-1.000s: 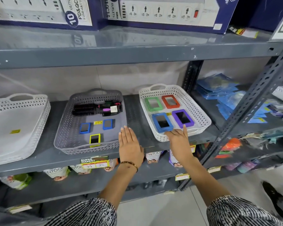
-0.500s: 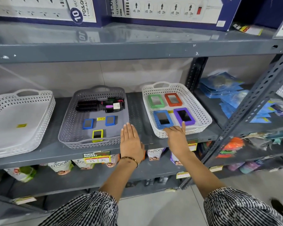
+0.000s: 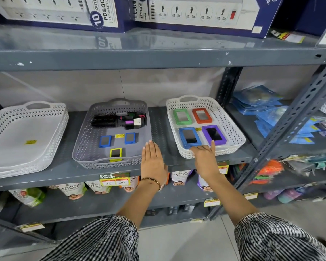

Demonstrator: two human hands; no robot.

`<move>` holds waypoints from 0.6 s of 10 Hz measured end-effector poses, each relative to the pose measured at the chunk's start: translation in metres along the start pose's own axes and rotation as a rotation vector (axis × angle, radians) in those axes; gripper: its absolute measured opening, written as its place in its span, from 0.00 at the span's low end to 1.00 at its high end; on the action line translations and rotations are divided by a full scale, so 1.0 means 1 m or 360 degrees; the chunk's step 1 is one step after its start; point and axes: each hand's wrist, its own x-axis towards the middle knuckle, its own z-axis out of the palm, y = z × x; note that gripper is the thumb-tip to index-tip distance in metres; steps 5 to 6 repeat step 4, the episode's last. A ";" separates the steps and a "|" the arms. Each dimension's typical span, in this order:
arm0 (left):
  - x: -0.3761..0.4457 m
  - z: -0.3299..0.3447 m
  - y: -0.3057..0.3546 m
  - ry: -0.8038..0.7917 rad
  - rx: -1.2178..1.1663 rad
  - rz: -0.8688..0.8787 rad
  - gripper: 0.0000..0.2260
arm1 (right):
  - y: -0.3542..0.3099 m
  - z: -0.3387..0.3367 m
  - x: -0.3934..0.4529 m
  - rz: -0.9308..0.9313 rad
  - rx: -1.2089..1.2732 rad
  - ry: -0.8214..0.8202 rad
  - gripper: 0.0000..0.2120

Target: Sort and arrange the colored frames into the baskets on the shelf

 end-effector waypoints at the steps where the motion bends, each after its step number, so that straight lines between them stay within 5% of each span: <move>1: 0.000 -0.001 -0.001 0.0003 -0.0043 0.0009 0.34 | 0.000 -0.003 -0.001 -0.0007 -0.0007 -0.0046 0.24; 3: -0.006 -0.016 -0.010 0.0111 -0.0133 0.0064 0.32 | -0.008 -0.021 -0.009 0.0003 0.0065 0.0051 0.28; 4: -0.008 -0.037 -0.016 0.0339 -0.0183 0.0119 0.30 | -0.023 -0.040 -0.015 -0.0039 0.0143 0.0412 0.25; 6: -0.008 -0.037 -0.016 0.0339 -0.0183 0.0119 0.30 | -0.023 -0.040 -0.015 -0.0039 0.0143 0.0412 0.25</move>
